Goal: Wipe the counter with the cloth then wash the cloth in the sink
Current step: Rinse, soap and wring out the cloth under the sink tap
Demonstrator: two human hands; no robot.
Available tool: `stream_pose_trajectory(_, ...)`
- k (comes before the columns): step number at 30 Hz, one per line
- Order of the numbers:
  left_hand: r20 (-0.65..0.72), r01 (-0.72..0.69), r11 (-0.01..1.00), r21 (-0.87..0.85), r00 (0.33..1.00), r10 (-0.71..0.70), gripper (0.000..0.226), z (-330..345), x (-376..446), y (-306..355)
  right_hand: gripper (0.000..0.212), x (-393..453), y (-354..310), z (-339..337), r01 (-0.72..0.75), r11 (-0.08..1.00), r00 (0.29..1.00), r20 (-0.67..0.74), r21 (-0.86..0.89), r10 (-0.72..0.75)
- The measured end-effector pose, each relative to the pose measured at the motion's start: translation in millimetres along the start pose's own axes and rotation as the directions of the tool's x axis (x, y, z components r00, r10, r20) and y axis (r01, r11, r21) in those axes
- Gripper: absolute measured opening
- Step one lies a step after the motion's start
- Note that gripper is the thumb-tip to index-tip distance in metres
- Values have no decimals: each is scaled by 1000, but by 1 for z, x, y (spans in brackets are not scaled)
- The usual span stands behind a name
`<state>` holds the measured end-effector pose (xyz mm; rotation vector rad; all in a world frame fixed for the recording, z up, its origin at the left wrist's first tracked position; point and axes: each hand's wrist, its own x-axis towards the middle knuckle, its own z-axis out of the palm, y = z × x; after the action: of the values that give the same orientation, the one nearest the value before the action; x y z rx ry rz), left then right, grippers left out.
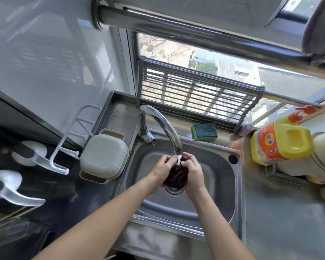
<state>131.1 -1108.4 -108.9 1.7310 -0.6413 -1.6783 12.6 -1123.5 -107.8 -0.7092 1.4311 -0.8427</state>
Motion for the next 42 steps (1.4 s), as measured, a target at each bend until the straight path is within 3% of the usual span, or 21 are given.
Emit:
stream_pose_trajectory(2, -129, -94, 994, 54, 986, 101, 26, 1, 8, -8, 32, -4, 6, 1, 68, 988, 985, -146, -139, -89)
stream_pose_trajectory(4, -252, -101, 994, 52, 961, 111, 33, 5, 11, -10, 24, -10, 13, 9, 60, 968, 940, -312, -243, -137)
stream_pose_trajectory(6, -275, -80, 997, -14, 959, 73, 54, 12, 7, -9, 18, -19, 19, 26, 26, 958, 967, -237, -286, -97)
stream_pose_trajectory(8, -238, -68, 997, -19, 969, 62, 70, 17, 3, -8, 39, -22, 22, 37, -15, 960, 977, -210, -281, -46)
stream_pose_trajectory(12, -233, -46, 993, -111, 972, 19, 48, 19, 0, -9, 47, -19, 20, 34, 14, 933, 956, -269, -360, -118)
stream_pose_trajectory(18, -186, 13, 983, -183, 981, -48, 39, 22, 1, -15, 34, -21, 10, 30, 50, 911, 939, -290, -410, -182)
stream_pose_trajectory(21, -197, -83, 994, -68, 978, 68, 42, 20, -1, -18, 36, -17, 7, 23, 97, 878, 949, -221, -469, -223)
stream_pose_trajectory(23, -130, -219, 974, 60, 966, 225, 45, 15, -4, -19, 38, -10, 5, 17, 46, 890, 979, -156, -454, -130)
stream_pose_trajectory(26, -80, -327, 938, 115, 938, 337, 36, 7, -5, -21, 31, -4, -3, 9, -46, 963, 988, -153, -266, 5)
stream_pose_trajectory(27, -142, -298, 952, 75, 941, 306, 26, 5, -3, -23, 27, -3, -6, 8, -88, 989, 981, -185, -116, 65)
stream_pose_trajectory(29, -252, -146, 979, -143, 962, 106, 10, 3, -1, -18, 18, -5, -5, 8, -137, 972, 962, -209, 193, 177)
stream_pose_trajectory(30, -230, -40, 962, -269, 973, -24, 13, 4, -2, -15, 14, -7, 0, 8, -118, 970, 961, -222, 214, 166)
stream_pose_trajectory(32, -122, 146, 917, -371, 971, -204, 26, 7, -5, -12, 15, -11, 14, 7, -24, 999, 978, -208, -49, 14)
stream_pose_trajectory(34, -74, 210, 905, -371, 964, -254, 43, 17, -13, -12, 27, -19, 23, 11, 53, 945, 988, -118, -321, -95)
stream_pose_trajectory(35, -85, 191, 922, -336, 969, -231, 49, 22, -15, -13, 32, -19, 26, 13, 76, 923, 986, -109, -377, -126)
stream_pose_trajectory(38, -176, 93, 962, -256, 974, -141, 50, 34, -18, -11, 48, -19, 23, 20, 42, 922, 966, -220, -385, -136)
stream_pose_trajectory(42, -163, 76, 921, -382, 975, -148, 38, 36, -13, -10, 49, -18, 17, 24, -9, 916, 943, -309, -400, -126)
